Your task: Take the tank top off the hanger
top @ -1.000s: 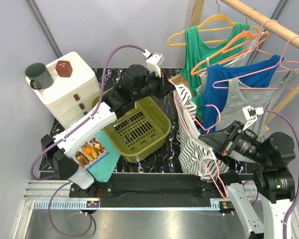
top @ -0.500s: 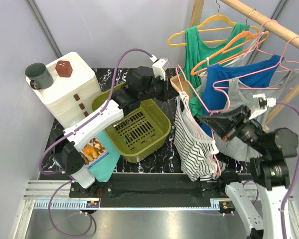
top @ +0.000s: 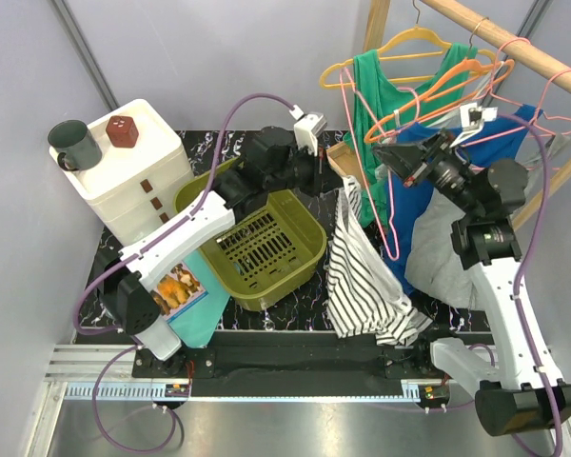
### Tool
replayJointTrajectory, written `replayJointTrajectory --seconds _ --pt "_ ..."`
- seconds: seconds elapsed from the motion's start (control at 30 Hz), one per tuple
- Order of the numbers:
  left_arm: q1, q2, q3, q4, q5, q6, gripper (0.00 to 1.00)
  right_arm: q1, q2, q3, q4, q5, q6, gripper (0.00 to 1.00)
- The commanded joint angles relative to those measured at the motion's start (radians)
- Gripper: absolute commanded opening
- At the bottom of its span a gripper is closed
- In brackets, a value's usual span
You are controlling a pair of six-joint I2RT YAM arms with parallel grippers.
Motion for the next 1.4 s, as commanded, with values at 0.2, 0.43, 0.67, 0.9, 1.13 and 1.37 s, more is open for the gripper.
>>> replayJointTrajectory --seconds 0.2,0.43,0.67,0.9,1.13,1.37 --pt "0.007 0.041 0.205 0.027 0.059 0.048 0.00 0.005 -0.115 0.203 -0.046 0.098 -0.015 0.00" --pt "-0.064 0.034 0.071 0.035 0.056 0.066 0.00 0.005 -0.299 0.124 -0.210 0.182 0.032 0.00" --pt "-0.127 -0.095 -0.136 0.093 0.021 0.065 0.52 0.005 -0.424 0.126 -0.523 0.250 0.025 0.00" --pt "-0.197 -0.362 -0.238 0.133 0.041 0.070 0.82 0.005 -0.433 0.180 -0.714 0.274 0.051 0.00" --pt "-0.589 -0.434 -0.212 0.184 -0.279 0.166 0.96 0.005 -0.404 0.216 -0.787 0.391 0.133 0.00" --pt "-0.817 -0.240 -0.053 0.156 -0.716 0.303 0.94 0.002 -0.396 0.263 -0.881 0.541 0.178 0.00"
